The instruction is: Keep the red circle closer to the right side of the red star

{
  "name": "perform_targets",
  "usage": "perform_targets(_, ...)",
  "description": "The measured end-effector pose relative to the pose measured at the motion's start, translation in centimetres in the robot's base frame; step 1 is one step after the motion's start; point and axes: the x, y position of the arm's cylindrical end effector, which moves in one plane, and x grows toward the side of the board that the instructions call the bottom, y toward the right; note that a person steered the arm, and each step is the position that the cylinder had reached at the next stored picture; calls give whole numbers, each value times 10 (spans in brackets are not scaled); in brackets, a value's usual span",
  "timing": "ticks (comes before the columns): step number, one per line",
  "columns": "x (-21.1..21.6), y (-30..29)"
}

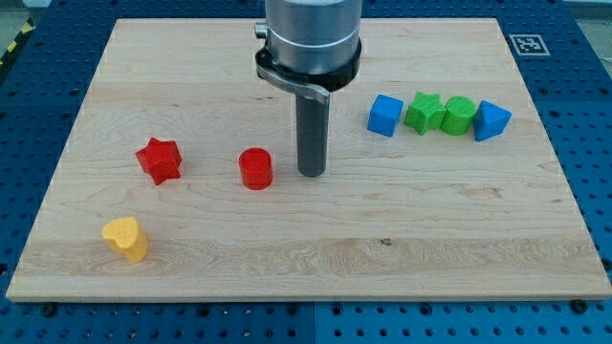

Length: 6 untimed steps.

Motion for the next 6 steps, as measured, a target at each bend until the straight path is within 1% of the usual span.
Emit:
perform_targets(1, -4, -25)
perform_targets(3, -20, -34)
perform_targets(4, -3, -28)
perform_targets(5, 5, -36)
perform_targets(6, 5, -40)
